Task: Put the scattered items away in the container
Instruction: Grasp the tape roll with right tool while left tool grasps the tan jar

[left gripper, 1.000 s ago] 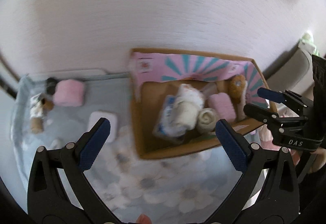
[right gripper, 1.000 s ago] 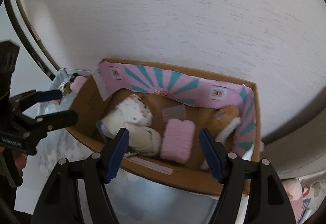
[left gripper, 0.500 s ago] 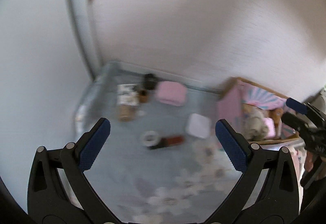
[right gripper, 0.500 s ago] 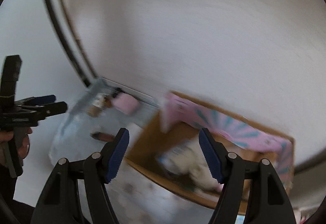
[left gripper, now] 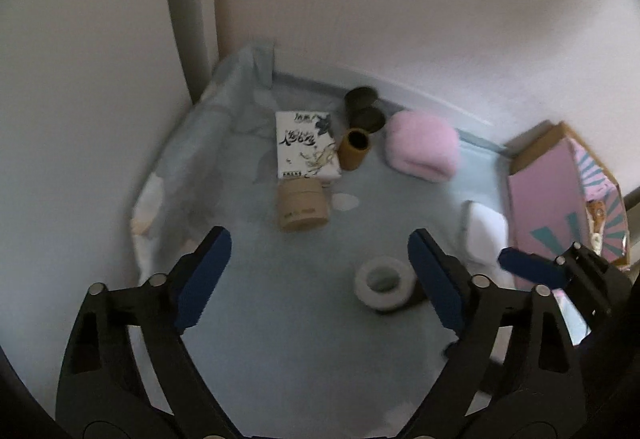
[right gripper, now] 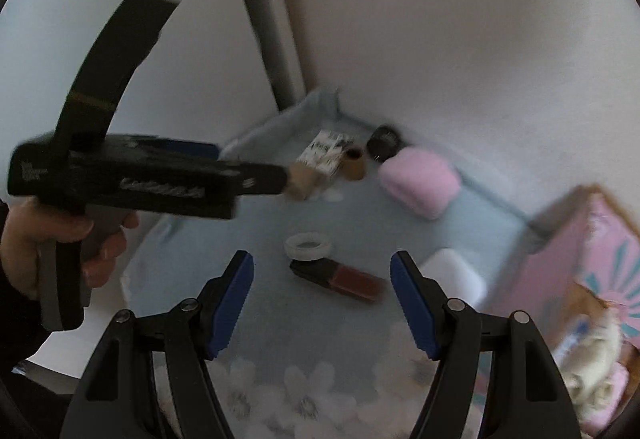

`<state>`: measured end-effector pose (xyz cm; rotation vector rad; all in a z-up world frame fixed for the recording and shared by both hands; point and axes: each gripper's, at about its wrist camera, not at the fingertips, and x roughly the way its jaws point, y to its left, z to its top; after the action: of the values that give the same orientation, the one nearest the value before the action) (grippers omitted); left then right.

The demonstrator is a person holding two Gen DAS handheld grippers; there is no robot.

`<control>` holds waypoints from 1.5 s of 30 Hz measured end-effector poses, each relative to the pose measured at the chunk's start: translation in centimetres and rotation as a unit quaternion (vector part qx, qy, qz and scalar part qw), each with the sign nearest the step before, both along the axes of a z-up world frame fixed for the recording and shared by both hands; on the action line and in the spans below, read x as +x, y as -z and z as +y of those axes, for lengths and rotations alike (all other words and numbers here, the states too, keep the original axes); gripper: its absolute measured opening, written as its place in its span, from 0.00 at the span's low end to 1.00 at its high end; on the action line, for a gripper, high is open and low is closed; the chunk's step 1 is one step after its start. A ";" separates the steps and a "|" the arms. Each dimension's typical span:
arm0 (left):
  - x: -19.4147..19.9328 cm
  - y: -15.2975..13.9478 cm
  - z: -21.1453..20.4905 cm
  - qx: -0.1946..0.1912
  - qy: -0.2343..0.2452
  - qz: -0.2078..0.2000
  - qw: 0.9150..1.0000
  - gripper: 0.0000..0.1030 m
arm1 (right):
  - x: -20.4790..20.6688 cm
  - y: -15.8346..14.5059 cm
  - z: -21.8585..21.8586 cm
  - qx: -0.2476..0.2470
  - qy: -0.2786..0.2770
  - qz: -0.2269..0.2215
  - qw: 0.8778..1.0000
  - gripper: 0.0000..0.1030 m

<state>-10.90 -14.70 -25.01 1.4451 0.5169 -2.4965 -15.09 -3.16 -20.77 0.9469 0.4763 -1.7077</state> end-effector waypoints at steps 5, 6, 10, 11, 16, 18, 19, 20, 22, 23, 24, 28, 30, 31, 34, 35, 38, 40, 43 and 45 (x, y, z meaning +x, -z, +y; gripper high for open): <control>-1.5 2.3 -1.1 0.006 0.008 -0.005 1.000 0.76 | 0.4 3.4 -3.2 0.025 -0.016 0.023 0.999 0.65; -1.7 2.6 -1.3 0.008 0.011 -0.009 1.000 0.74 | 0.5 3.8 -3.8 0.028 -0.021 0.030 0.999 0.65; -1.9 3.4 -1.7 0.018 0.018 -0.015 1.000 0.67 | 0.6 5.2 -5.7 0.038 -0.034 0.032 0.998 0.65; -1.9 3.5 -1.8 0.018 0.019 -0.016 1.000 0.64 | 0.6 5.3 -5.9 0.040 -0.035 0.031 0.998 0.65; -2.1 3.8 -1.7 0.024 0.032 -0.017 0.999 0.56 | 0.0 6.4 -6.6 0.046 -0.028 0.018 0.998 0.65; -2.0 3.7 -1.5 0.016 0.038 -0.018 0.999 0.41 | -0.1 6.5 -6.7 0.046 -0.027 0.021 0.998 0.65; -1.9 3.7 -1.4 0.016 0.041 -0.018 0.999 0.32 | -0.1 6.5 -6.7 0.045 -0.027 0.022 0.998 0.65; -1.8 3.7 -1.5 0.018 0.042 -0.017 0.999 0.32 | -0.2 6.5 -6.7 0.043 -0.027 0.022 0.998 0.60; -1.5 3.6 -1.6 0.022 0.040 -0.013 0.999 0.32 | -0.3 6.6 -6.8 0.045 -0.027 0.023 0.998 0.48; -1.3 3.6 -1.7 0.023 0.039 -0.010 0.999 0.32 | -0.3 6.8 -6.9 0.050 -0.027 0.025 0.998 0.40; -1.2 3.6 -1.7 0.022 0.038 -0.009 0.999 0.32 | -0.3 7.0 -6.9 0.054 -0.026 0.025 0.998 0.38; -0.4 2.9 -1.9 0.026 0.035 -0.002 0.999 0.31 | -0.5 6.9 -6.6 0.045 -0.020 0.028 0.998 0.38; 0.0 2.2 -1.9 0.025 0.034 0.002 0.999 0.30 | -0.5 6.5 -6.4 0.038 -0.017 0.030 0.999 0.38; 0.3 1.8 -1.8 0.025 0.034 0.003 0.999 0.30 | -0.6 6.1 -6.3 0.035 -0.015 0.031 0.999 0.38; 1.1 0.4 -1.4 0.022 0.035 0.011 0.999 0.30 | -0.6 5.1 -5.9 0.032 -0.010 0.031 0.999 0.38; 1.5 -0.1 -1.4 0.022 0.033 0.015 0.999 0.30 | -0.5 4.8 -5.8 0.032 -0.009 0.032 0.999 0.38; 2.3 -1.7 -1.5 0.023 0.022 0.030 0.999 0.30 | -0.1 3.1 -4.9 0.027 -0.011 0.031 0.999 0.38; 2.8 -3.3 -0.9 0.020 0.020 0.038 0.999 0.30 | 0.0 1.6 -4.1 0.020 -0.010 0.032 0.999 0.38; 2.9 -5.7 -1.1 0.011 0.028 0.051 0.998 0.30 | 0.7 -0.5 -3.7 0.009 -0.008 0.033 0.999 0.38; 1.9 -7.5 -0.2 0.004 0.033 0.060 0.998 0.30 | 0.2 -2.5 -2.4 0.002 -0.005 0.029 1.000 0.38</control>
<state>-8.98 -14.87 -17.50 1.3426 0.5080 -2.6477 -14.93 -5.56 -18.32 0.8988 0.5206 -1.7291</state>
